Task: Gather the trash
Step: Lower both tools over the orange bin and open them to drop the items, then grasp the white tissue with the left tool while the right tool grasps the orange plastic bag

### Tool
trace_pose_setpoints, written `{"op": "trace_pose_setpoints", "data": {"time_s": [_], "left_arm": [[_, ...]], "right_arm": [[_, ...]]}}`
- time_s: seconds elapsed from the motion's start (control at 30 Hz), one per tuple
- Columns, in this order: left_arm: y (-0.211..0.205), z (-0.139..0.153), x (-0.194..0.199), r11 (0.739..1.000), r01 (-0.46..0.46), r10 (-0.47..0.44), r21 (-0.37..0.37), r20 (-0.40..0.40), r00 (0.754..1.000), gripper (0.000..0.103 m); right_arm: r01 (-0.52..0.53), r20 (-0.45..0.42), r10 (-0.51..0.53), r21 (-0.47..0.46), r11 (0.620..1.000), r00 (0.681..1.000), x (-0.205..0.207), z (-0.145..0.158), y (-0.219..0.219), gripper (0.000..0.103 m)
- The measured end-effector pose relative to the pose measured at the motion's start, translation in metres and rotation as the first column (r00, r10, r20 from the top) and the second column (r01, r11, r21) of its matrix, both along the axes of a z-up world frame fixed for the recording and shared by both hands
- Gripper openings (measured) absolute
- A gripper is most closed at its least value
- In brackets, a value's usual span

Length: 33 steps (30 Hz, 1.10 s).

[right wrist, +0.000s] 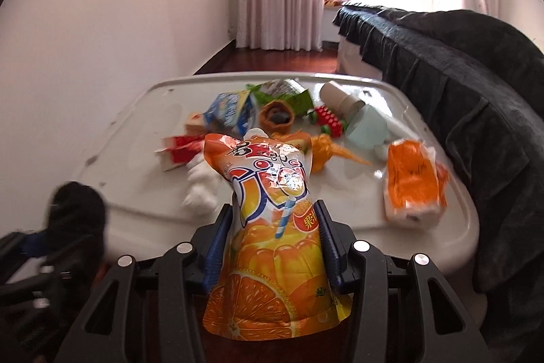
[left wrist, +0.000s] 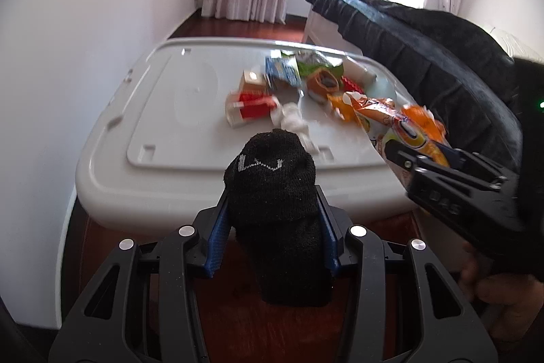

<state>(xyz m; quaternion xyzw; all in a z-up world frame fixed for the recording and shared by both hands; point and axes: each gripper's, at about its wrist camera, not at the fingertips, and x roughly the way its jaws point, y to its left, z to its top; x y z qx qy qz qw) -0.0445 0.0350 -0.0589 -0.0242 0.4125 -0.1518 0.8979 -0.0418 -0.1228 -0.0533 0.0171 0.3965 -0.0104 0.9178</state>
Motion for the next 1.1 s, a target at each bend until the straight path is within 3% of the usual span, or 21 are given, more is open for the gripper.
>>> {"op": "trace_pose_setpoints", "data": {"time_s": [0.1,0.23,0.3,0.33,0.37,0.4,0.5,0.53,0.67,0.77,0.9,1.1], "left_arm": [[0.001,-0.011,-0.021,1.000,0.016,-0.015,0.009,-0.069,0.998,0.044],[0.003,-0.032,-0.041,1.000,0.013,-0.011,0.010,-0.185,0.983,0.047],[0.007,-0.042,-0.047,1.000,-0.004,0.006,0.010,-0.242,0.970,0.063],[0.010,-0.046,-0.050,1.000,-0.022,0.026,0.015,-0.269,0.963,0.072],[0.011,-0.050,-0.052,0.999,-0.040,0.047,0.028,-0.286,0.957,0.085],[0.011,-0.055,-0.053,0.997,-0.059,0.071,0.049,-0.312,0.947,0.089],[0.011,-0.055,-0.054,0.996,-0.072,0.083,0.045,-0.324,0.943,0.089],[0.011,-0.050,-0.054,0.996,-0.081,0.087,0.034,-0.303,0.949,0.089],[0.015,-0.021,-0.052,0.994,-0.094,0.083,-0.058,-0.174,0.981,0.090],[0.007,0.003,-0.036,0.993,-0.084,0.078,-0.080,-0.069,0.995,0.092],[-0.012,0.019,-0.007,0.992,-0.086,0.087,-0.089,0.002,0.996,0.093],[-0.049,0.005,0.052,0.994,-0.105,0.105,-0.034,-0.012,0.994,0.093]], "right_arm": [[-0.038,-0.066,0.036,-0.021,0.999,0.997,-0.039,-0.002,0.010,0.048],[-0.021,-0.241,0.025,0.020,1.000,0.970,-0.081,-0.038,0.004,0.050],[0.000,-0.356,0.020,0.058,0.998,0.934,-0.091,-0.062,-0.002,0.055],[0.032,-0.391,0.003,0.081,0.996,0.920,-0.093,-0.070,-0.008,0.065],[0.060,-0.402,-0.017,0.095,0.994,0.915,-0.094,-0.073,-0.013,0.068],[0.083,-0.397,-0.029,0.119,0.989,0.917,-0.094,-0.072,-0.019,0.070],[0.126,-0.301,-0.077,0.147,0.981,0.950,-0.096,-0.052,-0.031,0.080],[0.132,-0.255,-0.094,0.137,0.982,0.962,-0.098,-0.044,-0.033,0.085],[0.128,-0.072,-0.121,0.099,0.987,0.990,-0.106,-0.010,-0.038,0.086],[0.130,0.047,-0.132,0.043,0.991,0.990,-0.106,0.016,-0.044,0.095],[0.154,0.168,-0.143,-0.053,0.987,0.975,-0.100,0.044,-0.053,0.098],[0.206,0.255,-0.186,-0.056,0.977,0.949,-0.090,0.072,-0.073,0.098]]}}
